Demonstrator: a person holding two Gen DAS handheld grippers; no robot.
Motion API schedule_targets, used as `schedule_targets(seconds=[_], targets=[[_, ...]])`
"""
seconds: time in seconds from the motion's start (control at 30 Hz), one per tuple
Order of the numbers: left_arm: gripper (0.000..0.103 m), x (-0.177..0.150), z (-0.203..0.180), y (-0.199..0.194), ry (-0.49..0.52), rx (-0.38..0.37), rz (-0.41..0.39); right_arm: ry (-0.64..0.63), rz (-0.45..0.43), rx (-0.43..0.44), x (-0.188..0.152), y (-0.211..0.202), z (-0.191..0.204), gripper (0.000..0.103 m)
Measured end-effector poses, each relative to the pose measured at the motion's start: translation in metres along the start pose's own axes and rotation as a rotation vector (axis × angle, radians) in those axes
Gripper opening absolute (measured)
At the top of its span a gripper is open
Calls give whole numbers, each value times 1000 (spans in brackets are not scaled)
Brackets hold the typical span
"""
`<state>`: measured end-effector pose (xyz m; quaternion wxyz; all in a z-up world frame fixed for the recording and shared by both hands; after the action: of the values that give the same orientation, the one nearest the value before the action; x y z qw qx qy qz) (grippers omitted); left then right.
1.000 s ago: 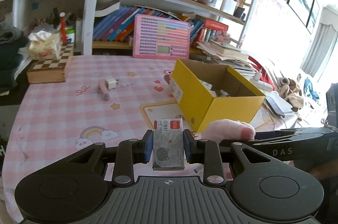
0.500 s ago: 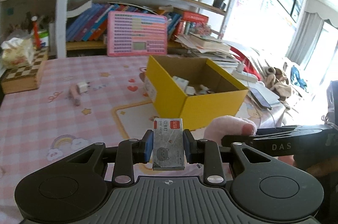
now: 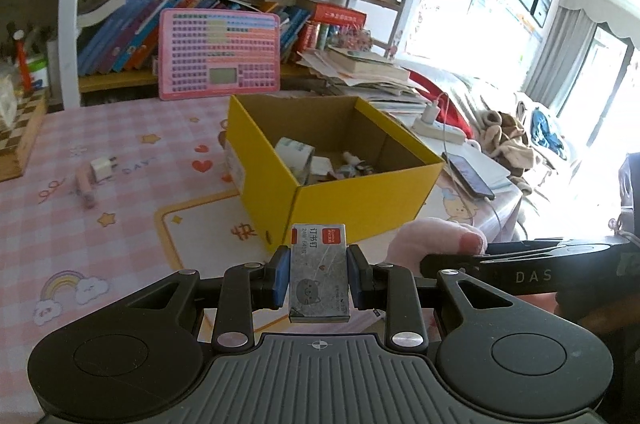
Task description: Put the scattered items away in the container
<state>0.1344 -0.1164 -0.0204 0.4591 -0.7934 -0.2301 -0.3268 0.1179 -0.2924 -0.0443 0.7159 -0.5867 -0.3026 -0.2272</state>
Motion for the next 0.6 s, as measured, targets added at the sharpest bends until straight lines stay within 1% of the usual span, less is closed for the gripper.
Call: schedule_targets(seconds=[0.33, 0.6], targets=[[28, 11, -26, 30, 24, -13, 20, 28, 3, -22, 6, 5, -36, 87], [28, 32, -47, 56, 66, -29, 10, 40, -22, -47, 26, 10, -73, 87]])
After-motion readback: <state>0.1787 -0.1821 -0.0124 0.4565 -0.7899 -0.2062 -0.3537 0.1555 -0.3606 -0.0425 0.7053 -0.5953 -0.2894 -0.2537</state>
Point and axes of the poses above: each gripper's, at about its wrist camera, not at the fingertips, and y roughly the way its jaws point, z to its left, x to its top, the point moved 10 cm from there along y, roughly the way its jaws point, and after that the axes turned 9 degrees about -y, right-handed, at the moved point
